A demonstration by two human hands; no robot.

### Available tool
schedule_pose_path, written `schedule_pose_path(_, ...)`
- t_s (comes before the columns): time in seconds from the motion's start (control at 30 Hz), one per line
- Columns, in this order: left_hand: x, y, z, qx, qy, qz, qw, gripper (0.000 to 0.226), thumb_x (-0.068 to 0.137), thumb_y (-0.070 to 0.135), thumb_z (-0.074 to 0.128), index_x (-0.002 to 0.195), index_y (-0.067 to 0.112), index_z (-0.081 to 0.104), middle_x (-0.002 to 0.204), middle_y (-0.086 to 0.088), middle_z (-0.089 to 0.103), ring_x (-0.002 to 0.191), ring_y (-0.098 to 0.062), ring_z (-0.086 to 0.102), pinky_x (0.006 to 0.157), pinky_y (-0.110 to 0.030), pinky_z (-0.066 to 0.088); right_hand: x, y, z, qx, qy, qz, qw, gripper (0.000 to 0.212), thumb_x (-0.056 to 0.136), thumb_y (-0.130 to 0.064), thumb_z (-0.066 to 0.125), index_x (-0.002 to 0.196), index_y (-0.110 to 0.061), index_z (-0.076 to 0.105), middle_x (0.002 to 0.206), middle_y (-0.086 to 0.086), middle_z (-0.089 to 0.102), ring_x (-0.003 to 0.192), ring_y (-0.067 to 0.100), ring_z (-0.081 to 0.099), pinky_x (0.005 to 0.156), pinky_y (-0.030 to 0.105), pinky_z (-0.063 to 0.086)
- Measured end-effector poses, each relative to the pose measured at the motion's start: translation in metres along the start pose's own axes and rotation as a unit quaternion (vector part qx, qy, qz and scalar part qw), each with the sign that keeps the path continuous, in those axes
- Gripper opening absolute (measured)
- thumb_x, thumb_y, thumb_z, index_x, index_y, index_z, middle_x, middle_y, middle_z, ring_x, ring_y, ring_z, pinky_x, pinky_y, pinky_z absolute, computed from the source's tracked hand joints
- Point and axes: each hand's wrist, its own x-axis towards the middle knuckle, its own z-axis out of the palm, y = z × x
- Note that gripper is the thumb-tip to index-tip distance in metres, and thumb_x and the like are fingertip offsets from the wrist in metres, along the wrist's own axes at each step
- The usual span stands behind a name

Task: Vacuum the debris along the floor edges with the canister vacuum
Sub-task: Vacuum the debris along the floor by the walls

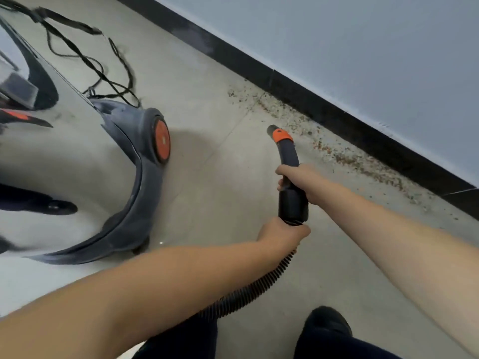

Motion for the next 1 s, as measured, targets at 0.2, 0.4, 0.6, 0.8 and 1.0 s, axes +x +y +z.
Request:
schedule_pose_path(0.2, 0.021, 0.002, -0.003, -0.059, -0.056, -0.005, 0.997, 0.014, 0.079, 0.019, 0.065, 0.084, 0.016, 0.052, 0.065, -0.002, 0.057, 0.05, -0.015, 0.054, 0.053, -0.022, 0.048, 0.025, 0.004, -0.012, 0.044, -0.077, 0.05, 0.995, 0.021, 0.092, -0.024, 0.062, 0.096, -0.009, 0.048, 0.055, 0.006, 0.062, 0.05, 0.018, 0.064, 0.058, 0.032, 0.055)
schedule_pose_path(0.4, 0.009, 0.018, -0.01, -0.067, -0.052, -0.033, 0.996, 0.015, 0.082, 0.015, 0.063, 0.085, 0.014, 0.049, 0.066, -0.004, 0.053, 0.049, -0.016, 0.051, 0.047, -0.021, 0.044, 0.015, -0.008, 0.002, 0.053, -0.042, 0.044, 0.997, 0.021, 0.093, -0.016, 0.059, 0.107, -0.005, 0.049, 0.064, 0.007, 0.057, 0.047, 0.017, 0.06, 0.052, 0.03, 0.054)
schedule_pose_path(0.6, 0.034, 0.029, -0.028, -0.062, -0.054, -0.039, 0.996, 0.015, 0.085, 0.015, 0.063, 0.084, 0.013, 0.048, 0.068, -0.005, 0.053, 0.051, -0.017, 0.051, 0.046, -0.021, 0.044, 0.041, -0.024, 0.016, 0.0, 0.014, -0.02, 1.0, 0.023, 0.093, -0.012, 0.056, 0.111, -0.003, 0.046, 0.069, 0.011, 0.055, 0.048, 0.019, 0.058, 0.042, 0.024, 0.047)
schedule_pose_path(0.8, 0.052, 0.037, -0.04, -0.099, -0.042, -0.044, 0.993, 0.014, 0.084, 0.013, 0.064, 0.083, 0.011, 0.05, 0.066, -0.006, 0.052, 0.049, -0.019, 0.051, 0.047, -0.022, 0.044, 0.063, -0.044, 0.032, -0.049, 0.008, -0.044, 0.998, 0.018, 0.091, -0.009, 0.055, 0.105, -0.003, 0.045, 0.066, 0.011, 0.053, 0.048, 0.021, 0.058, 0.043, 0.024, 0.047)
schedule_pose_path(1.0, 0.077, 0.042, -0.056, -0.142, 0.009, -0.047, 0.989, 0.015, 0.082, 0.013, 0.064, 0.089, 0.008, 0.052, 0.068, -0.007, 0.052, 0.051, -0.02, 0.051, 0.049, -0.023, 0.044, 0.089, -0.065, 0.06, -0.095, -0.001, -0.082, 0.992, 0.017, 0.087, -0.011, 0.053, 0.101, -0.005, 0.044, 0.068, 0.012, 0.055, 0.052, 0.023, 0.061, 0.057, 0.03, 0.051)
